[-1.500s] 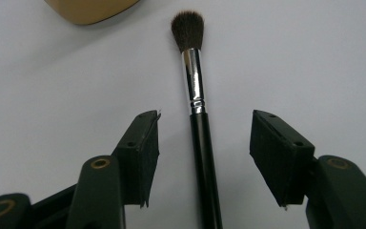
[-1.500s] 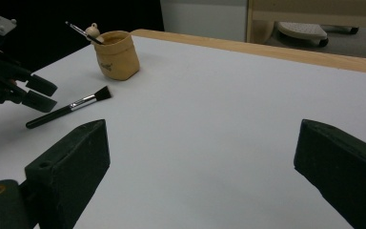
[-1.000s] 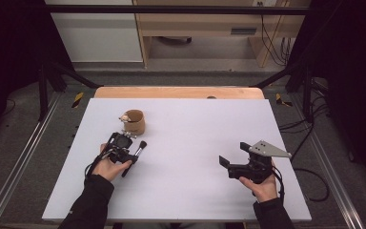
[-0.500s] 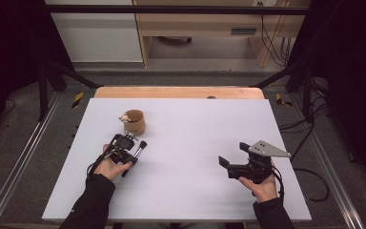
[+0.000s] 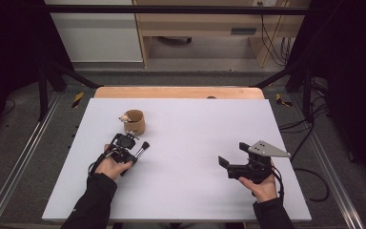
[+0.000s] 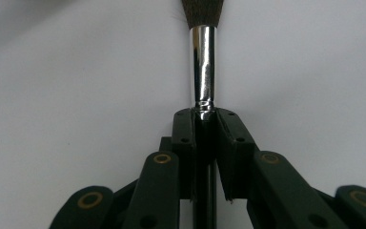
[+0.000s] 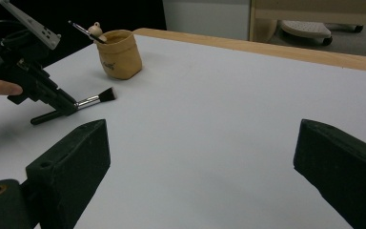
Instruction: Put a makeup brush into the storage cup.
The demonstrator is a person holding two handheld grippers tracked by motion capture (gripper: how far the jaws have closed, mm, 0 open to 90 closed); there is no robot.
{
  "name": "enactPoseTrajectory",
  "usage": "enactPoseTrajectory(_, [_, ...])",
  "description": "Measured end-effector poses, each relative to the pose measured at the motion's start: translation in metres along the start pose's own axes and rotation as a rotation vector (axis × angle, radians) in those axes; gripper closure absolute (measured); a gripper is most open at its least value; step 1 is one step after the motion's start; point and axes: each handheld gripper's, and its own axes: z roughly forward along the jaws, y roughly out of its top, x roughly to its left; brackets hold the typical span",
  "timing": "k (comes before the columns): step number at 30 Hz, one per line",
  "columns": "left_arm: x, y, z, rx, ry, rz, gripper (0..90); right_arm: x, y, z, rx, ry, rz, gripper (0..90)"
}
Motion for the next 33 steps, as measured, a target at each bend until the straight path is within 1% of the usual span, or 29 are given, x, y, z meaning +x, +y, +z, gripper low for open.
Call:
enactPoseTrajectory(1, [0.000, 0.000, 0.000, -0.001, -0.002, -0.003, 78.3, 0.000, 0.000, 0.000, 0.000, 0.000, 0.000, 5.6])
enactPoseTrajectory(2, [0.000, 0.001, -0.001, 0.011, 0.000, 0.010, 78.3, 0.000, 0.000, 0.000, -0.001, 0.000, 0.001, 5.6])
enactPoseTrajectory(5, [0.000, 0.001, 0.000, 0.014, -0.004, 0.009, 78.4, 0.000, 0.000, 0.000, -0.004, 0.003, 0.005, 5.6])
enactPoseTrajectory(7, [0.000, 0.002, 0.000, 0.018, 0.000, 0.021, 78.5, 0.000, 0.000, 0.000, 0.000, 0.003, 0.001, 5.6])
enactPoseTrajectory(10, [-0.001, 0.002, 0.000, 0.019, -0.004, 0.020, 78.5, 0.000, 0.000, 0.000, -0.003, 0.003, 0.006, 5.6])
enactPoseTrajectory(11, [-0.001, 0.003, 0.000, 0.014, -0.001, 0.028, 78.5, 0.000, 0.000, 0.000, -0.003, 0.004, 0.005, 5.6])
enactPoseTrajectory(12, [0.000, 0.003, -0.001, 0.021, 0.001, 0.039, 78.6, 0.000, 0.000, 0.000, -0.005, 0.006, 0.008, 5.6])
enactPoseTrajectory(14, [-0.001, 0.002, -0.002, 0.007, -0.001, 0.041, 78.6, 0.000, 0.000, 0.000, -0.005, 0.006, 0.011, 5.6])
enactPoseTrajectory(15, [-0.001, 0.002, -0.004, 0.001, -0.004, 0.036, 78.6, 0.000, 0.000, -0.001, -0.002, 0.002, 0.003, 5.6])
enactPoseTrajectory(17, [0.000, 0.001, -0.008, -0.018, 0.001, 0.045, 78.6, -0.001, 0.000, -0.001, -0.002, 0.004, 0.006, 5.7])
enactPoseTrajectory(22, [0.001, -0.003, -0.025, -0.097, 0.008, 0.039, 78.6, 0.000, 0.000, 0.000, -0.006, 0.005, 0.011, 5.7])
enactPoseTrajectory(24, [0.000, -0.006, -0.031, -0.142, 0.012, 0.036, 78.6, 0.000, 0.000, 0.000, -0.003, 0.004, 0.006, 5.7])
enactPoseTrajectory(26, [-0.001, -0.008, -0.036, -0.176, 0.013, 0.034, 78.6, -0.001, 0.000, -0.001, -0.001, 0.003, 0.004, 5.7])
enactPoseTrajectory(28, [-0.002, -0.011, -0.043, -0.227, 0.019, 0.021, 78.6, -0.001, 0.000, -0.001, -0.002, 0.004, 0.005, 5.7])
enactPoseTrajectory(29, [-0.002, -0.012, -0.045, -0.240, 0.018, 0.022, 78.7, -0.001, 0.000, -0.001, -0.002, 0.004, 0.005, 5.7])
enactPoseTrajectory(31, [-0.003, -0.014, -0.051, -0.285, 0.022, 0.011, 78.6, -0.001, 0.000, -0.001, -0.001, 0.002, 0.003, 5.7])
enactPoseTrajectory(33, [-0.004, -0.016, -0.056, -0.317, 0.018, 0.006, 78.7, -0.001, 0.000, -0.001, -0.003, 0.003, 0.006, 5.6])
